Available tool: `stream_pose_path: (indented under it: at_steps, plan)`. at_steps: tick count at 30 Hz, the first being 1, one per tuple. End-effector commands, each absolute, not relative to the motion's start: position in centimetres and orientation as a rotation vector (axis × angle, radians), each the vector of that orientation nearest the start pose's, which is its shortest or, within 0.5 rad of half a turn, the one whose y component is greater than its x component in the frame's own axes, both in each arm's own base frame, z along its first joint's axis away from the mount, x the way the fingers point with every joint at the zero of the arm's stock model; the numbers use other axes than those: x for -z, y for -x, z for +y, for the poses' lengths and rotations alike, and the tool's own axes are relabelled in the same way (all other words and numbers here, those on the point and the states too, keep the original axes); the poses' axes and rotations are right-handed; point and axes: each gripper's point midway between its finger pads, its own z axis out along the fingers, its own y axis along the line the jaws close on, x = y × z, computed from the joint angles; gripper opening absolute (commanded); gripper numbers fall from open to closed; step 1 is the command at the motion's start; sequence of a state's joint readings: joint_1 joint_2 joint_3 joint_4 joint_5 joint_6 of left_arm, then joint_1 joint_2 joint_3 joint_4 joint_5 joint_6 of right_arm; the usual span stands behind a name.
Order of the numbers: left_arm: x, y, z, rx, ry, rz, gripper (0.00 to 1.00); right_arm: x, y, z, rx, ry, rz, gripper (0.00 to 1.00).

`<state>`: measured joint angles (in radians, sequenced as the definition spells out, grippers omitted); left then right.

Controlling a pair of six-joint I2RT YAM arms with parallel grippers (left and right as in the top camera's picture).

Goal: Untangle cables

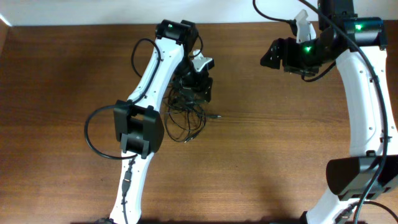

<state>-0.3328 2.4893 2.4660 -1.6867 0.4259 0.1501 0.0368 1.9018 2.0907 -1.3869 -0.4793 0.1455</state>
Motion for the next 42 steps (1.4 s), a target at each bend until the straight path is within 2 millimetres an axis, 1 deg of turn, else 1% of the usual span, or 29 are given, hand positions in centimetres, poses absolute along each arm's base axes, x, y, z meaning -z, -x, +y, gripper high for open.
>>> stream_pose_path:
  at_steps: [1,4,6,7,9,10,12,14,16,17,18,19,20,21,22,23,24,25,26,27,28,29,31,32,34,37,40,41,42]
  plan:
    - [-8.7,-38.9,-21.2,0.722,-0.732,3.209,0.45,-25.4,-41.5,8.7,-0.660,-0.027,2.747,0.81]
    - [-9.4,-38.9,-21.2,0.716,-0.735,3.191,0.44,-25.3,-41.4,8.5,-0.644,-0.031,2.751,0.81]
    - [-10.9,-38.9,-21.2,0.712,-0.741,3.154,0.45,-25.3,-41.4,8.5,-0.644,-0.031,2.751,0.81]
    - [-11.8,-38.9,-21.1,0.681,-0.754,3.132,0.49,-25.3,-41.4,8.5,-0.643,-0.030,2.751,0.81]
    - [-10.5,-38.6,-19.9,0.464,-0.811,3.179,0.63,-25.3,-41.4,8.5,-0.641,-0.020,2.752,0.81]
    - [-9.5,-37.6,-19.8,0.452,-0.825,3.225,0.66,-25.3,-41.4,8.5,-0.641,-0.021,2.753,0.81]
    - [-7.2,-35.5,-19.0,0.441,-0.832,3.340,0.67,-25.3,-41.4,8.5,-0.637,-0.001,2.750,0.81]
    - [-5.4,-34.0,-18.6,0.451,-0.828,3.410,0.63,-25.3,-41.4,8.5,-0.637,0.001,2.748,0.81]
    - [-5.0,-33.6,-19.4,0.533,-0.818,3.411,0.58,-25.3,-41.5,8.5,-0.637,0.002,2.746,0.81]
    - [-5.0,-33.8,-20.2,0.601,-0.807,3.383,0.53,-25.3,-41.5,8.5,-0.637,0.002,2.746,0.81]
    - [-5.4,-34.2,-21.3,0.699,-0.798,3.344,0.43,-25.3,-41.5,8.5,-0.637,0.002,2.746,0.81]
    - [-5.6,-34.3,-21.8,0.754,-0.808,3.319,0.38,-25.3,-41.5,8.5,-0.637,0.002,2.746,0.81]
    - [-6.4,-34.5,-22.8,0.847,-0.833,3.266,0.17,-25.3,-41.5,8.5,-0.637,0.002,2.746,0.81]
    - [-7.4,-35.1,-23.1,0.871,-0.827,3.232,0.00,-25.3,-41.5,8.5,-0.637,0.002,2.746,0.81]
    - [-8.7,-35.6,-23.3,0.883,-0.826,3.202,0.00,-25.3,-41.5,8.5,-0.637,0.002,2.746,0.81]
    - [-10.6,-36.4,-23.4,0.879,-0.835,3.155,0.00,-25.3,-41.5,8.5,-0.638,0.002,2.746,0.81]
    - [-13.4,-37.9,-24.0,0.868,-0.853,3.040,0.00,-25.3,-41.5,8.6,-0.639,0.001,2.746,0.81]
    - [-16.0,-38.8,-24.6,0.887,-0.865,2.940,0.00,-25.3,-41.4,8.6,-0.644,0.003,2.746,0.81]
    - [-21.0,-39.9,-25.5,0.907,-0.864,2.765,0.00,-25.4,-41.4,8.7,-0.651,0.003,2.745,0.81]
    - [-24.0,-40.4,-25.6,0.893,-0.847,2.670,0.00,-25.5,-41.4,9.0,-0.677,0.009,2.739,0.81]
    - [-25.9,-40.6,-25.7,0.886,-0.829,2.614,0.00,-25.7,-41.4,9.4,-0.709,0.017,2.729,0.81]
    - [-28.6,-40.8,-25.6,0.880,-0.800,2.538,0.00,-26.1,-41.5,9.9,-0.760,0.032,2.708,0.81]
    - [-34.2,-40.7,-25.5,0.876,-0.740,2.364,0.00,-28.0,-42.2,12.1,-0.947,0.104,2.601,0.81]
    - [-35.3,-40.6,-25.4,0.876,-0.725,2.328,0.00,-28.6,-42.4,12.6,-0.989,0.125,2.568,0.80]
    - [-36.7,-40.6,-25.4,0.876,-0.710,2.281,0.00,-29.9,-42.7,13.7,-1.087,0.168,2.494,0.80]
    - [-37.0,-40.8,-25.4,0.882,-0.690,2.276,0.00,-30.7,-43.3,14.6,-1.144,0.124,2.465,0.80]
    - [-37.1,-41.4,-25.3,0.860,-0.659,2.272,0.00,-31.2,-43.0,17.2,-1.172,0.184,2.445,0.80]
    - [-37.4,-41.7,-25.3,0.877,-0.622,2.273,0.00,-30.8,-43.1,17.9,-1.141,0.147,2.473,0.80]
    - [-37.8,-42.0,-25.4,0.894,-0.581,2.269,0.00,-30.2,-43.3,18.0,-1.083,0.089,2.507,0.80]
